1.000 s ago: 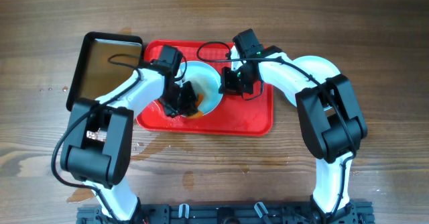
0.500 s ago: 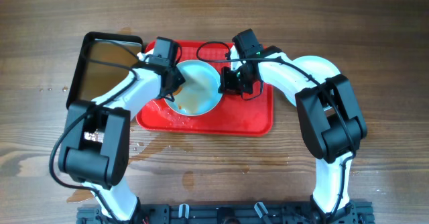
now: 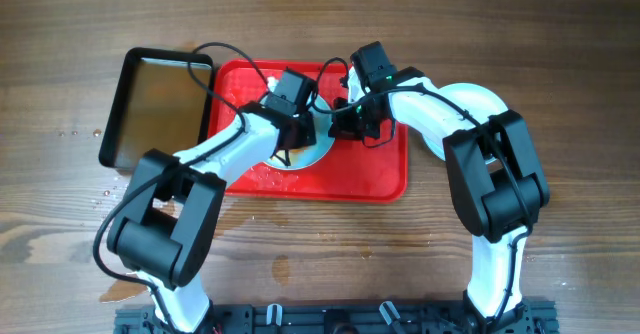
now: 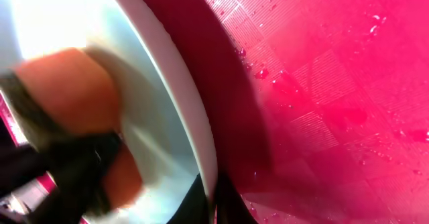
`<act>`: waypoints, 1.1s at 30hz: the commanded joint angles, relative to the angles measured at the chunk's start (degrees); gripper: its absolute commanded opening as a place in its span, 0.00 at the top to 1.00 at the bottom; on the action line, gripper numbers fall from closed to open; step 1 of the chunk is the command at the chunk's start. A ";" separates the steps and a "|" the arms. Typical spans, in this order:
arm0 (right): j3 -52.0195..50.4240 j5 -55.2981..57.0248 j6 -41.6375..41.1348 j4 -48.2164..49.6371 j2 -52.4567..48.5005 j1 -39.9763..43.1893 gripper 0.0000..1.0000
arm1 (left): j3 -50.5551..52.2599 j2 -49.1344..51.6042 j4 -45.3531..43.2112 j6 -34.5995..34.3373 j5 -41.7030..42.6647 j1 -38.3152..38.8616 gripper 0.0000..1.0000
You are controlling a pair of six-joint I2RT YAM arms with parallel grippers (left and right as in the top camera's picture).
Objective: Clean dirty plates on tray and stack at the side
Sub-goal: 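Scrub the last plate with the sponge while the right gripper holds its rim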
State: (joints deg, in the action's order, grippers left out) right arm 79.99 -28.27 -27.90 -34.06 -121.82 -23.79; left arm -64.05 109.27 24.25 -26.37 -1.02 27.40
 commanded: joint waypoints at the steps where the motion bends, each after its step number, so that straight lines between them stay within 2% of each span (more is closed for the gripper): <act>1: -0.20 2.32 1.09 -0.50 -1.64 -0.04 0.96 | 3.63 4.85 4.09 3.48 5.51 1.09 0.96; 5: -0.20 2.32 1.05 -0.50 -1.64 -0.04 0.96 | 3.63 4.85 -0.28 -2.89 -3.37 -0.46 0.96; 9: -0.20 2.32 1.07 -0.50 -1.64 -0.04 0.96 | 3.63 4.90 -12.79 -2.69 -6.36 -1.79 0.96; 12: -0.20 2.34 1.11 -0.52 -1.64 -0.04 0.96 | 3.63 5.20 -16.28 -2.40 -12.00 -1.97 0.96; 16: -0.20 2.34 1.09 -0.50 -1.64 -0.04 0.96 | 3.63 7.87 -13.25 -3.19 -19.23 -2.14 0.96; 21: -0.20 2.34 1.09 -0.50 -1.64 -0.04 0.96 | 3.63 9.57 4.61 -17.09 -20.28 -4.39 0.96; 24: -0.20 2.34 1.03 -0.48 -1.64 -0.04 0.96 | 3.63 9.57 11.23 -17.79 -13.27 -5.90 0.96; 25: -0.20 2.34 0.98 -0.48 -1.64 -0.04 0.96 | 3.63 9.57 13.14 -16.85 -5.31 -6.43 0.96; 27: -0.20 2.32 0.98 -0.50 -1.64 -0.04 0.96 | 3.63 9.57 13.88 -10.56 9.62 -6.51 0.96; 31: -0.20 2.34 0.96 -0.50 -1.64 -0.04 0.96 | 3.63 9.57 14.40 -1.57 31.06 -6.32 0.96; 33: -0.20 2.34 0.96 -0.50 -1.64 -0.04 0.96 | 3.63 9.57 14.62 0.76 38.64 -6.36 0.96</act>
State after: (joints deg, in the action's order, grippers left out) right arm 80.03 -28.25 -27.86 -34.00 -121.82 -24.18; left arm -66.43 110.48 36.40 -33.21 12.64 19.99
